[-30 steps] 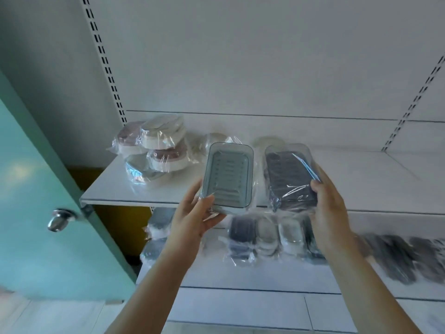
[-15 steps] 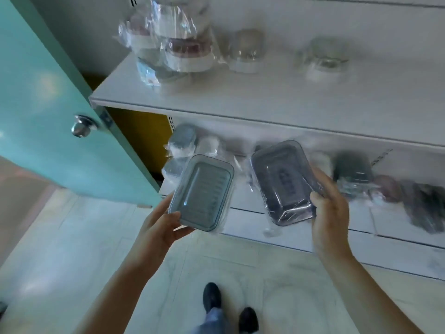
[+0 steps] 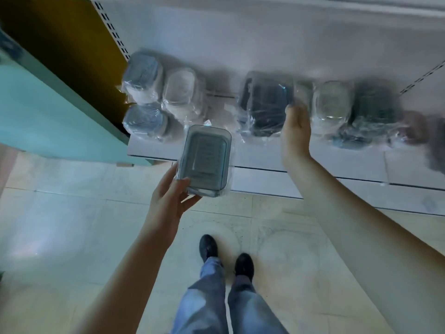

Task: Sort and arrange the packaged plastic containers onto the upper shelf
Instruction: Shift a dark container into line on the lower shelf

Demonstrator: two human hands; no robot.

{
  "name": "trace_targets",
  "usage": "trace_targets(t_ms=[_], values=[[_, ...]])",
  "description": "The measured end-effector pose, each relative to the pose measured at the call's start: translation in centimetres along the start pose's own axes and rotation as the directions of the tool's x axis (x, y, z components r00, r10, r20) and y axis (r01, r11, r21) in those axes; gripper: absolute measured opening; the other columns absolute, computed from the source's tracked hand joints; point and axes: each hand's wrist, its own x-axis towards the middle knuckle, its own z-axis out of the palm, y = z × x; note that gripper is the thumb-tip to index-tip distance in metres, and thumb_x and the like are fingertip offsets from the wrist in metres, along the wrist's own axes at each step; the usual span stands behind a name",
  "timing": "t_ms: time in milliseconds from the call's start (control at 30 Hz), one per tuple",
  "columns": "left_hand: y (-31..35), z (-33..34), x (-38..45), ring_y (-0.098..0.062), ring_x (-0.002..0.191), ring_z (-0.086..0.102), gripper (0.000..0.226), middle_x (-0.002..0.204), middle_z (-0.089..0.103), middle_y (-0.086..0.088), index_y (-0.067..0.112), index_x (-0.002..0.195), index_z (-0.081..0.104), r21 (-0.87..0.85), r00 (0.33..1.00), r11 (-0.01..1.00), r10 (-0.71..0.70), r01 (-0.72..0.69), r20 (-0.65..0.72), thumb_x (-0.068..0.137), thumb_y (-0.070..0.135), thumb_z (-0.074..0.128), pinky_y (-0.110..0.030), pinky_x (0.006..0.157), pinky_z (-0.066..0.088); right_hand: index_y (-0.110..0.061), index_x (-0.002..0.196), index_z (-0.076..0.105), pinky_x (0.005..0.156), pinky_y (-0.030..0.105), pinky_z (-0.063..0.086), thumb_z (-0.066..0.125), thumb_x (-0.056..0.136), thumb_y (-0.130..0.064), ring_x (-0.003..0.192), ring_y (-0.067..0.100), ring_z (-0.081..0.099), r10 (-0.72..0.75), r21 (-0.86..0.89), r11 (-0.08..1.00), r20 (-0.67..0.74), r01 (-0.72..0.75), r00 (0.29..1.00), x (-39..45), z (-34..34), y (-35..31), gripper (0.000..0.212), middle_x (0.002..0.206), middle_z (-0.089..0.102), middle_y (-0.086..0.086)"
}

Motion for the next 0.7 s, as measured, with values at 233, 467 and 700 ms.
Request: trace_targets(t_ms=[233,467,700], values=[[0.8,0.0,4.7,-0.02,0.106,0.068,0.055,0.115,0.072,-0.004,0.025,0.139,0.056,-0.024,1.0,1.0,0.005,-0.004,0.03,0.085,0.018,0.053,-0.045,0.098,0.053,-0.007,0.115,0.054,0.073,0.018,0.038,0.035,0.107,-0.019,0.085,0.011,0.05,-0.136,-0.221,0.966,0.024,0.138,0.99,7.2,5.0,1.8,0.024,0.098,0.054,-0.003],[4.1,2.7,5.4,-0.019,0.104,0.069,0.051,0.114,0.072,-0.003,0.025,0.137,0.058,-0.024,0.993,0.999,0.041,-0.038,0.107,0.087,0.018,0.052,-0.041,0.096,0.055,-0.018,0.106,0.051,0.082,0.024,0.035,0.03,0.101,-0.048,0.087,0.006,0.052,-0.166,-0.246,0.954,0.042,0.172,0.985,6.6,2.4,0.6,0.037,0.098,0.054,-0.004],[6.3,13.5,5.6,-0.027,0.116,0.066,0.047,0.128,0.067,-0.008,0.021,0.143,0.052,-0.027,0.961,0.996,0.086,-0.082,0.262,0.096,0.017,0.05,-0.043,0.1,0.053,-0.017,0.109,0.052,0.097,0.036,0.037,0.023,0.092,-0.069,0.106,0.018,0.048,-0.218,-0.332,0.927,-0.092,0.176,0.972,7.2,-11.0,-1.4,0.062,0.113,0.054,0.003]])
